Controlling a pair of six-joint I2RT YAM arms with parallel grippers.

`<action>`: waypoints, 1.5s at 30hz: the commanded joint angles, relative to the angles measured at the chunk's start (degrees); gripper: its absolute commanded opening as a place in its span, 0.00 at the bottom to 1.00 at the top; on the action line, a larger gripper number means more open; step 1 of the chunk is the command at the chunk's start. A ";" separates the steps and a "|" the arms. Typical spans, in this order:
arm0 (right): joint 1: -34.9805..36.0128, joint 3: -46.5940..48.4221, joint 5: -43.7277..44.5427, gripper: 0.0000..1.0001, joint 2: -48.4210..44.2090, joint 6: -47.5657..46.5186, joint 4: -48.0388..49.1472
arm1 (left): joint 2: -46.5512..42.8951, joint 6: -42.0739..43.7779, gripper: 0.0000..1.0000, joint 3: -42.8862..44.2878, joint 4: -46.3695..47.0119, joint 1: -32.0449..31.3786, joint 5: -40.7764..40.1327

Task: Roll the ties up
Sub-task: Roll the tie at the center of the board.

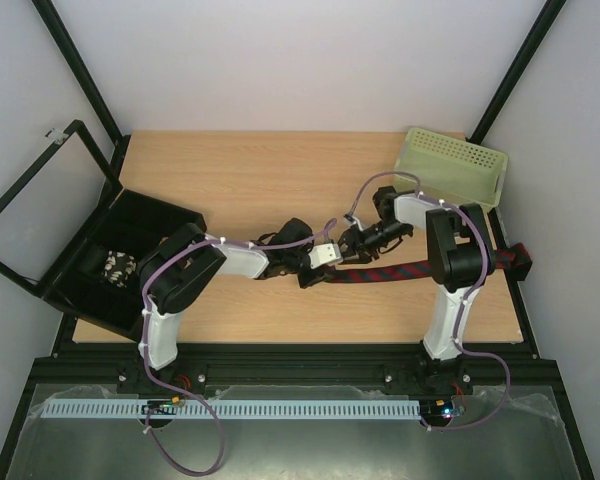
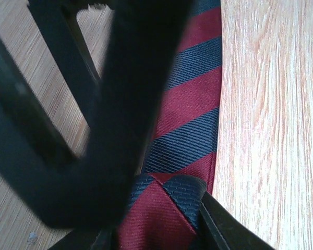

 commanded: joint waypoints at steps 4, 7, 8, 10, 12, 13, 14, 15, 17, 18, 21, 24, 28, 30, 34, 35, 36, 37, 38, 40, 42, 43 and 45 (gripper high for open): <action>3.01 -3.12 -0.79 0.40 0.01 2.58 -0.29 | 3.71 0.25 0.32 -1.98 -10.53 -0.23 -4.67; 2.97 -4.30 0.93 0.34 0.26 2.97 0.60 | 3.73 0.08 0.32 -2.16 -10.51 -0.23 -4.86; 2.97 -4.40 1.40 0.31 0.28 2.82 0.61 | 3.71 0.00 0.32 -2.21 -10.48 -0.23 -4.90; 3.04 -4.70 2.23 0.20 0.08 2.54 0.89 | 3.60 -0.09 0.32 -2.22 -10.48 -0.23 -4.93; 2.97 -4.86 3.35 0.05 0.01 2.19 1.13 | 3.58 -0.29 0.32 -2.13 -10.44 -0.23 -5.12; 2.97 -4.90 3.90 0.02 0.06 1.85 1.28 | 3.46 -0.48 0.33 -2.12 -10.43 -0.22 -5.27; 2.95 -5.01 4.63 0.01 0.04 1.44 1.46 | 3.03 -0.88 0.36 -2.08 -10.38 -0.15 -5.52; 2.90 -5.22 5.41 0.01 0.09 1.00 1.97 | 2.28 -1.43 0.42 -2.27 -9.87 0.06 -5.43; 2.92 -5.65 6.50 0.01 0.44 0.30 3.06 | -0.84 -2.52 0.53 -3.82 -6.79 0.64 -4.08; 2.90 -5.69 6.61 0.01 0.83 -0.03 3.22 | -2.47 -2.75 0.59 -4.90 -4.82 0.80 -3.19; 2.91 -5.40 6.19 0.01 1.85 -0.27 4.05 | -5.76 -2.79 0.70 -6.18 -0.87 0.63 -1.28; 2.95 -4.50 5.28 0.01 2.61 -0.21 4.13 | -4.84 -1.88 0.76 -3.86 -1.11 -0.29 -0.51; 2.92 -3.07 4.32 0.01 3.24 -0.09 4.05 | -0.65 0.69 0.78 -0.99 -1.78 -2.25 -0.68; 2.91 -2.25 3.80 0.01 3.51 -0.09 3.76 | 2.32 0.89 0.79 0.93 -2.28 -2.80 -2.00; 2.88 -0.47 2.56 0.01 3.94 0.04 2.86 | 5.79 0.34 0.70 3.32 -4.12 -2.76 -5.94; 2.97 -0.17 2.05 0.01 4.05 0.18 2.62 | 5.89 0.30 0.66 3.26 -4.71 -2.45 -6.66; 3.00 0.21 1.45 0.01 4.06 0.42 2.35 | 5.65 0.11 0.61 2.69 -5.05 -1.96 -6.93; 3.02 0.59 0.81 0.01 4.06 0.62 2.15 | 5.10 -0.37 0.54 1.77 -5.15 -1.21 -7.03; 2.95 0.94 0.27 0.01 3.95 0.73 1.69 | 4.31 -0.78 0.50 0.55 -5.22 -0.29 -6.58; 2.91 1.48 -0.27 0.01 3.74 0.87 1.07 | 2.56 -0.50 0.45 -2.04 -5.64 1.41 -5.09; 2.93 1.47 0.02 0.01 3.90 0.83 0.88 | 0.88 1.02 0.40 -4.44 -5.88 2.17 -4.92; 2.90 1.42 0.41 0.01 4.33 0.73 0.78 | 0.40 1.95 0.39 -5.49 -6.11 2.22 -4.68; 2.90 1.16 1.61 0.01 5.45 0.71 1.05 | 0.16 2.67 0.37 -5.72 -6.97 2.23 -4.16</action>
